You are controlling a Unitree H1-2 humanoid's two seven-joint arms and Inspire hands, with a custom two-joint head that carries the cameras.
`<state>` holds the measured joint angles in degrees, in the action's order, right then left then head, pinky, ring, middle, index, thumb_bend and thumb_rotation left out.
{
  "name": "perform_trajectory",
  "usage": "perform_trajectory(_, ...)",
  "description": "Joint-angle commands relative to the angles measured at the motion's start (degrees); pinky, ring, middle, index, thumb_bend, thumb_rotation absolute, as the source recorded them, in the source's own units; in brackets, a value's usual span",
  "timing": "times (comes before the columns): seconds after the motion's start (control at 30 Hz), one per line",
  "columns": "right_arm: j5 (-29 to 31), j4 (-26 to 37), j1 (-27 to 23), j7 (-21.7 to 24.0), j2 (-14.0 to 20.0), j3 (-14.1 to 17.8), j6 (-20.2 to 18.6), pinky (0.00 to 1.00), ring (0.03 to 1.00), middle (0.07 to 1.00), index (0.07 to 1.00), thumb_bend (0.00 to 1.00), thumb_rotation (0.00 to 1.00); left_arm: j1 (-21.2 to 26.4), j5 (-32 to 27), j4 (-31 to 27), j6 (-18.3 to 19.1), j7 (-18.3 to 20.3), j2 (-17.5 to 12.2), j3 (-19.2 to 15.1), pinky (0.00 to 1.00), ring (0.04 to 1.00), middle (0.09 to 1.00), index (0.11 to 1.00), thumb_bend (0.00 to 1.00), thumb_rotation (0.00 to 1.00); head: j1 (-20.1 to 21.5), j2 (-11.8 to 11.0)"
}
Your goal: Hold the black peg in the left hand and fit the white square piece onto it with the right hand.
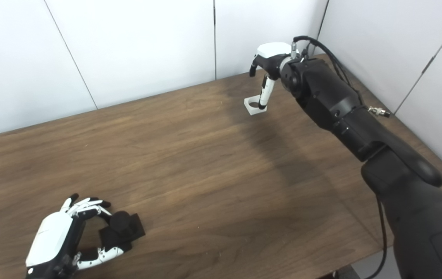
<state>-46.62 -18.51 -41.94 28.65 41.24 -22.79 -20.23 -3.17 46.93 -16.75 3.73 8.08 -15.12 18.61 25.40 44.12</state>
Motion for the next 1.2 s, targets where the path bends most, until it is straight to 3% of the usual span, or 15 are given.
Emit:
perform_trajectory(0.0, -1.38, 0.14, -3.13, -0.37, 1.03, 0.43, -0.21, 1.00, 1.000, 0.965, 0.742, 0.90, 0.18, -1.41, 0.35, -0.43, 0.55, 1.86, -0.60, 0.41, 0.99, 0.841, 0.753, 0.485, 0.52, 0.05, 0.07, 0.02)
perform_trajectory(1.17, -3.19, -1.19, -0.86, 0.42, -0.29, 0.19, -0.72, 1.00, 1.000, 0.946, 0.721, 0.89, 0.21, -1.59, 0.88, -2.49, 1.70, 3.65, 0.02, 0.15, 1.00, 0.844, 0.754, 0.484, 0.52, 0.05, -0.40, 0.62)
